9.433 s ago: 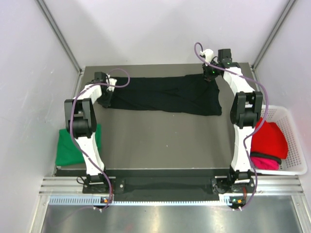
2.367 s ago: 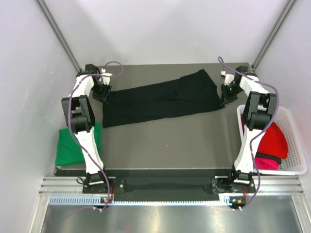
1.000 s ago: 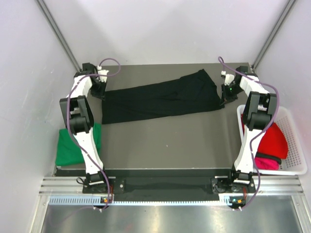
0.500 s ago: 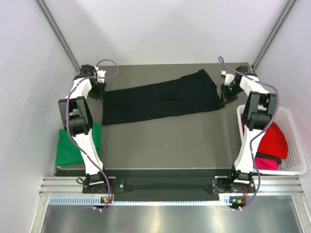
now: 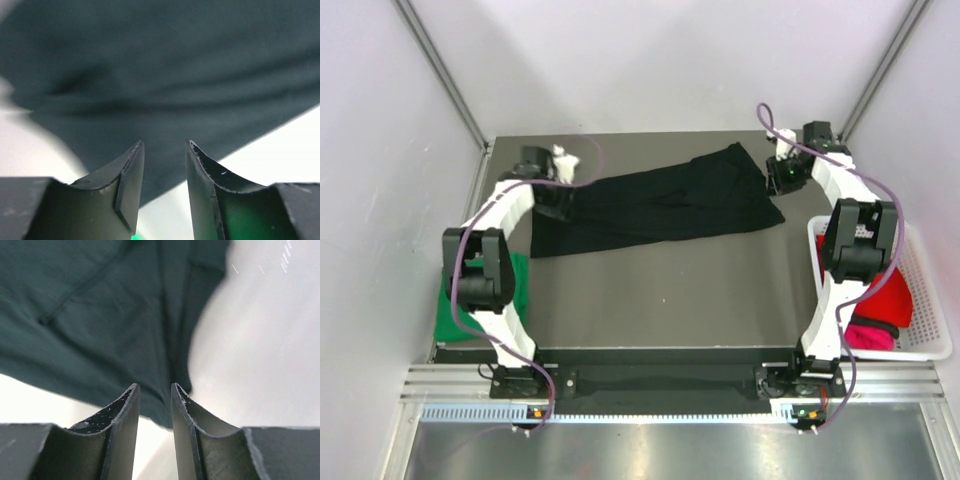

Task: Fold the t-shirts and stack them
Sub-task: Fold the tshirt

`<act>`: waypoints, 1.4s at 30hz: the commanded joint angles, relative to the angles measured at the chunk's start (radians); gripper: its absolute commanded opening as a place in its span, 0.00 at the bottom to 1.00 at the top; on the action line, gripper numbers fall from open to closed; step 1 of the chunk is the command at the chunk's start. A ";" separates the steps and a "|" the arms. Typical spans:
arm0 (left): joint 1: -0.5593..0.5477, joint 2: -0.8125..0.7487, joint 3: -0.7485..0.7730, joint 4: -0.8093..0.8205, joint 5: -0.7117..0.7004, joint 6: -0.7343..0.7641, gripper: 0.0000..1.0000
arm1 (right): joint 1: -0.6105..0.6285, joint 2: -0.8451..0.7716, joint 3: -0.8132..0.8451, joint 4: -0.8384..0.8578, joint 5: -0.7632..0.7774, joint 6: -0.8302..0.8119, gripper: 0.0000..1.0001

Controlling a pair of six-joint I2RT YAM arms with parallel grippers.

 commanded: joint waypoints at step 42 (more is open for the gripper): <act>-0.011 0.059 -0.230 0.055 -0.023 -0.001 0.42 | 0.274 0.202 0.235 -0.150 -0.075 -0.151 0.54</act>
